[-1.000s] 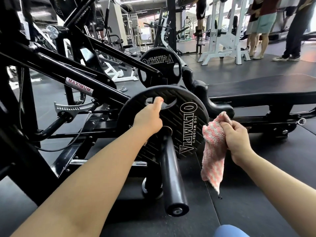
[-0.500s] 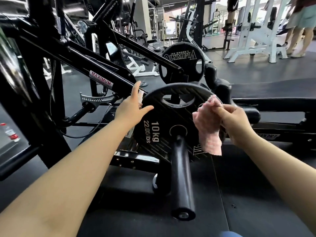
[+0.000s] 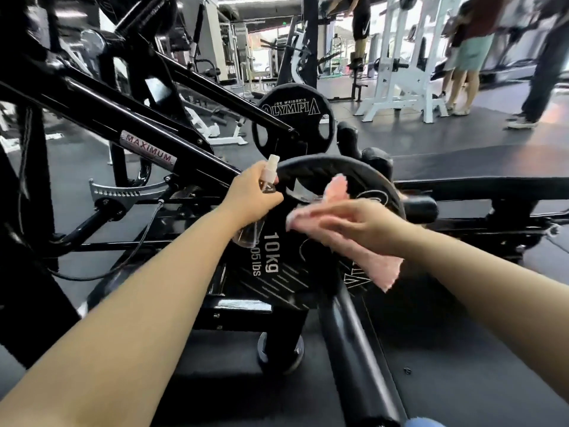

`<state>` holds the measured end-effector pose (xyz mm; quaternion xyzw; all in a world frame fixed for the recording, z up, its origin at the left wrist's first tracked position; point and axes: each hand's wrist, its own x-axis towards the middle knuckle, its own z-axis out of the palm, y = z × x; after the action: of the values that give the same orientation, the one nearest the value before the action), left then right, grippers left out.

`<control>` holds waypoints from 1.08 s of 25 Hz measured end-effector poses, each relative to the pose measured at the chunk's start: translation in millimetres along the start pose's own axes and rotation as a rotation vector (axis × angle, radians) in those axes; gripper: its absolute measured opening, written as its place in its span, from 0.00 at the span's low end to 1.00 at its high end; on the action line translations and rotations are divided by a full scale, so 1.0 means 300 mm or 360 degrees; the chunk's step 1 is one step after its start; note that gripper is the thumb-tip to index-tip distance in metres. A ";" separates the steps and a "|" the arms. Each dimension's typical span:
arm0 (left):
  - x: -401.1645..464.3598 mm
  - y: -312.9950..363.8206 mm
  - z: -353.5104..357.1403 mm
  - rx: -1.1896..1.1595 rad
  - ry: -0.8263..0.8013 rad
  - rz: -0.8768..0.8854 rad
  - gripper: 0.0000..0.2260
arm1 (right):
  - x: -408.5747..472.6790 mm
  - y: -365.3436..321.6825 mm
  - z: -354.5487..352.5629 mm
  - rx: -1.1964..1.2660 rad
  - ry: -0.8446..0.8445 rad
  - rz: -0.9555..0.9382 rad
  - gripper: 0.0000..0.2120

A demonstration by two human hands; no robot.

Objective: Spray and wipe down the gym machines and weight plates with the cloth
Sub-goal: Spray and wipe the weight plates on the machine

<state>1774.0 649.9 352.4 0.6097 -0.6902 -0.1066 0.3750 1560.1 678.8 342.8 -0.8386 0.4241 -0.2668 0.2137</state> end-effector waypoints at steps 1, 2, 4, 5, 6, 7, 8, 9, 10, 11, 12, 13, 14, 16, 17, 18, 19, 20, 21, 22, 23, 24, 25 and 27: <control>-0.002 -0.016 0.017 -0.0038 0.0079 0.0043 0.10 | -0.008 -0.003 0.045 0.0011 -0.0242 0.0155 0.12; -0.009 -0.033 0.031 -0.0062 0.0128 0.0096 0.11 | -0.008 0.010 0.083 -0.0035 -0.0241 0.0288 0.15; -0.006 -0.064 0.042 -0.0143 0.0145 0.0231 0.12 | 0.006 0.046 0.139 -0.0345 0.0047 0.0449 0.12; -0.003 -0.074 0.044 -0.0185 0.0149 0.0290 0.12 | 0.010 0.056 0.161 -0.0470 0.0089 0.0521 0.11; 0.003 -0.082 0.045 -0.0208 0.0148 0.0317 0.10 | 0.012 0.050 0.177 -0.0501 0.0111 0.0586 0.11; 0.004 -0.089 0.043 -0.0218 0.0138 0.0325 0.09 | 0.019 0.041 0.193 -0.0478 0.0131 0.0650 0.13; 0.005 -0.097 0.041 -0.0211 0.0131 0.0320 0.09 | 0.028 0.032 0.205 -0.0464 0.0145 0.0718 0.14; 0.000 -0.107 0.043 -0.0201 0.0133 0.0309 0.11 | 0.037 0.027 0.210 -0.0485 0.0154 0.0784 0.15; -0.007 -0.117 0.047 -0.0198 0.0138 0.0302 0.12 | 0.042 0.017 0.213 -0.0529 0.0175 0.0843 0.15; -0.014 -0.125 0.053 -0.0216 0.0142 0.0300 0.14 | 0.049 0.005 0.211 -0.0571 0.0233 0.0894 0.13; -0.022 -0.133 0.056 -0.0239 0.0144 0.0301 0.15 | 0.057 -0.008 0.208 -0.0564 0.0356 0.0913 0.10; -0.028 -0.138 0.057 -0.0258 0.0153 0.0291 0.16 | 0.068 -0.013 0.208 -0.0496 0.0521 0.0895 0.07; -0.033 -0.148 0.059 -0.0281 0.0154 0.0280 0.16 | 0.077 -0.026 0.211 -0.0391 0.0698 0.0857 0.04; -0.041 -0.165 0.060 -0.0354 0.0161 0.0285 0.18 | 0.085 -0.054 0.228 -0.0195 0.0928 0.0744 0.05; -0.046 -0.165 0.058 -0.0420 0.0178 0.0275 0.17 | 0.081 -0.060 0.236 -0.0148 0.0921 0.0715 0.04; -0.053 -0.159 0.051 -0.0496 0.0207 0.0240 0.16 | 0.074 -0.068 0.244 -0.0159 0.0832 0.0710 0.03; -0.061 -0.152 0.045 -0.0558 0.0231 0.0194 0.13 | 0.060 -0.071 0.252 -0.0234 0.0690 0.0727 0.03; -0.070 -0.142 0.039 -0.0593 0.0243 0.0162 0.11 | 0.040 -0.079 0.256 -0.0344 0.0524 0.0759 0.03; -0.073 -0.134 0.033 -0.0602 0.0244 0.0143 0.09 | 0.024 -0.080 0.253 -0.0427 0.0386 0.0790 0.03; -0.073 -0.129 0.026 -0.0599 0.0228 0.0133 0.09 | 0.012 -0.079 0.243 -0.0456 0.0296 0.0816 0.05; -0.073 -0.125 0.020 -0.0597 0.0204 0.0122 0.09 | 0.001 -0.072 0.231 -0.0464 0.0230 0.0831 0.07; -0.077 -0.121 0.016 -0.0589 0.0183 0.0107 0.09 | -0.006 -0.067 0.212 -0.0495 0.0147 0.0834 0.10; -0.081 -0.120 0.011 -0.0571 0.0166 0.0084 0.09 | -0.005 -0.063 0.195 -0.0559 0.0069 0.0830 0.12; -0.089 -0.115 0.000 -0.0562 0.0108 0.0060 0.09 | -0.002 -0.065 0.164 -0.0658 0.0152 0.0815 0.10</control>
<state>1799.6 666.4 321.2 0.5246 -0.6589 -0.1983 0.5012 1602.4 696.6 316.6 -0.7170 0.6758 -0.1516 0.0791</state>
